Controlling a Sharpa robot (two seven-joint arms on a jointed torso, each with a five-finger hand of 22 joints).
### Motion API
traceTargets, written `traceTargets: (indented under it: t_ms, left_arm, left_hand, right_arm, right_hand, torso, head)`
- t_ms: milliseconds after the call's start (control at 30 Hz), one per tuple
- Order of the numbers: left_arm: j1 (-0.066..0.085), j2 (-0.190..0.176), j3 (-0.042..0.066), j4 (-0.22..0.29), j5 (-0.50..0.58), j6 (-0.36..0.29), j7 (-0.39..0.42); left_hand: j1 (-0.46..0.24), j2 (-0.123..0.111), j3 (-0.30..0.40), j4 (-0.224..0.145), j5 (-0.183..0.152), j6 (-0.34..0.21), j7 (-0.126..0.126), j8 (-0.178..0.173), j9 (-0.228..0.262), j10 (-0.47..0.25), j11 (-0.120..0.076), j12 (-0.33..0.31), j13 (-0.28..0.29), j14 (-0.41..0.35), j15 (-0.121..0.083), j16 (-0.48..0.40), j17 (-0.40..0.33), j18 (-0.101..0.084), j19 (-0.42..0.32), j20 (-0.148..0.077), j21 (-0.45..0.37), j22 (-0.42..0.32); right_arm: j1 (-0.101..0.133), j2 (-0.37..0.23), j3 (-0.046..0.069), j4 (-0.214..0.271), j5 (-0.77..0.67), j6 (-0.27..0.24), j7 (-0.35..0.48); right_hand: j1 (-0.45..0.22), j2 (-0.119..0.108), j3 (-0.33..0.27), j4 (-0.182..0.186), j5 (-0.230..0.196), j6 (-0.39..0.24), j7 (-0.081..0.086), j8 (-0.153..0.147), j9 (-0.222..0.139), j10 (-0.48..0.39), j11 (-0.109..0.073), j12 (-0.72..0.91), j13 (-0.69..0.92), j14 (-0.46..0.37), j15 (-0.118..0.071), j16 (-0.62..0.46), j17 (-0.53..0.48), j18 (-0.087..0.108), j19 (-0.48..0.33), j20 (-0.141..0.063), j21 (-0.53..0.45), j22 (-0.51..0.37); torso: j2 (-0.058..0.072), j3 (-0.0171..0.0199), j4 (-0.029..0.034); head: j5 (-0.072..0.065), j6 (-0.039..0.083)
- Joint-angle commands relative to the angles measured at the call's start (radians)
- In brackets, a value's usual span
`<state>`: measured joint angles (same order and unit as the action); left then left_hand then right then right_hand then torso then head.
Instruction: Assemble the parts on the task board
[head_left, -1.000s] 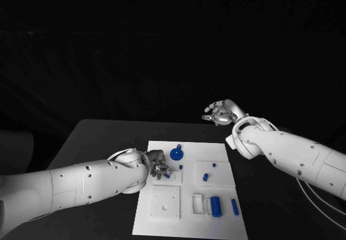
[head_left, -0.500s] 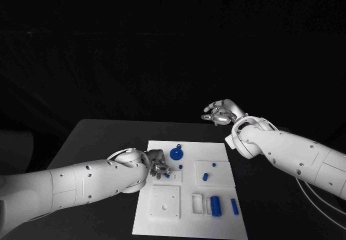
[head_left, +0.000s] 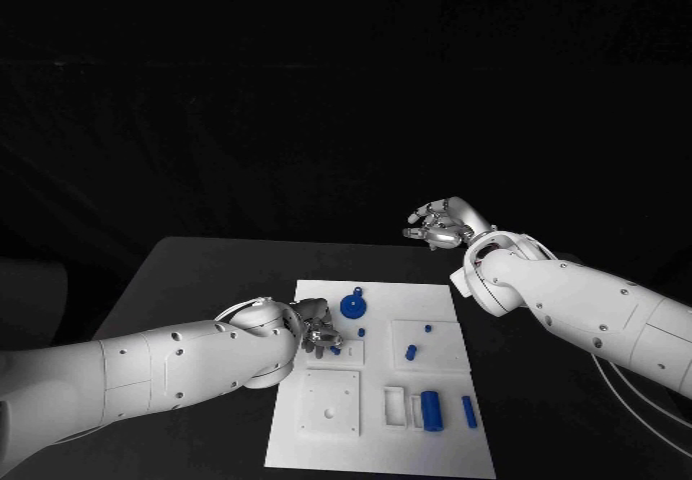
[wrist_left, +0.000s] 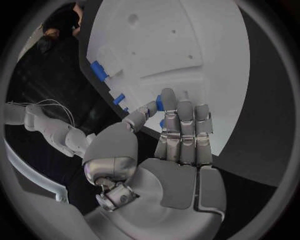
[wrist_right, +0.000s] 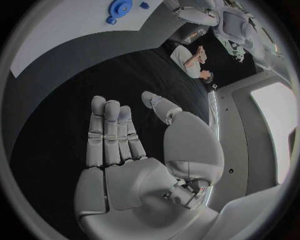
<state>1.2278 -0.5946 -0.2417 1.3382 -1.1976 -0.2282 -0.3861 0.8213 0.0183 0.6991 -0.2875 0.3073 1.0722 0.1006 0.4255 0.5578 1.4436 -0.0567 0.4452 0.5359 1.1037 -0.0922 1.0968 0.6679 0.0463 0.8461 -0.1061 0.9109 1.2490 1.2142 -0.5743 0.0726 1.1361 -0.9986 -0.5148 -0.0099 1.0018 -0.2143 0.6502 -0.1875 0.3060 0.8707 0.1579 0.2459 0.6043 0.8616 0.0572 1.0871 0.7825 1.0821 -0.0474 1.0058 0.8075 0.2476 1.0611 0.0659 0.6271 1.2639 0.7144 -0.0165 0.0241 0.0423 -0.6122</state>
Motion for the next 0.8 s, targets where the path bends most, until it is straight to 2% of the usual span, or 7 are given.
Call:
traceTargets:
  t_ms: [33,533,800]
  left_arm:
    - [-0.003,-0.007,0.000,0.015,0.020,-0.083,0.015]
    - [-0.017,-0.049,0.000,0.070,0.039,-0.164,0.018]
    - [-0.027,-0.057,0.000,0.073,0.054,-0.198,0.022]
  left_hand:
    - [0.007,0.004,0.007,-0.002,0.009,0.073,-0.064,0.004,0.005,0.002,-0.006,0.005,0.002,0.008,0.000,0.005,-0.001,-0.010,0.009,-0.078,-0.004,0.002]
    - [0.010,-0.001,0.012,-0.002,0.018,0.079,-0.066,0.003,0.011,0.005,-0.009,0.009,0.006,0.013,-0.004,0.010,-0.002,-0.009,0.015,-0.082,-0.002,0.005]
    - [0.010,-0.004,0.014,-0.001,0.029,0.083,-0.067,0.002,0.014,0.006,-0.010,0.011,0.008,0.015,-0.006,0.012,-0.003,-0.010,0.019,-0.083,-0.002,0.008]
  right_arm:
    - [0.000,0.000,0.001,0.000,-0.001,0.013,0.002]
    - [0.000,-0.005,0.001,-0.002,-0.001,0.018,-0.001]
    - [0.000,-0.005,0.001,-0.003,-0.001,0.019,-0.001]
  right_hand:
    - [-0.003,0.004,-0.001,-0.003,0.007,0.010,0.005,0.000,0.001,0.000,-0.002,0.006,-0.002,0.010,-0.001,-0.003,-0.001,0.014,0.007,-0.002,-0.005,0.000]
    - [-0.005,0.005,-0.003,-0.002,0.009,0.010,0.005,0.000,0.001,0.000,-0.002,0.008,-0.005,0.010,-0.001,-0.004,-0.002,0.014,0.008,-0.002,-0.006,0.000]
    - [-0.006,0.005,-0.003,-0.002,0.010,0.010,0.005,0.000,0.001,-0.001,-0.002,0.008,-0.007,0.010,-0.001,-0.004,-0.002,0.014,0.009,-0.002,-0.007,0.001]
  torso:
    - [0.000,0.0006,0.0001]
    - [0.000,-0.0005,0.0004]
    - [0.000,0.0000,0.0016]
  head:
    - [-0.001,0.000]
    - [-0.002,-0.007]
    - [-0.002,-0.010]
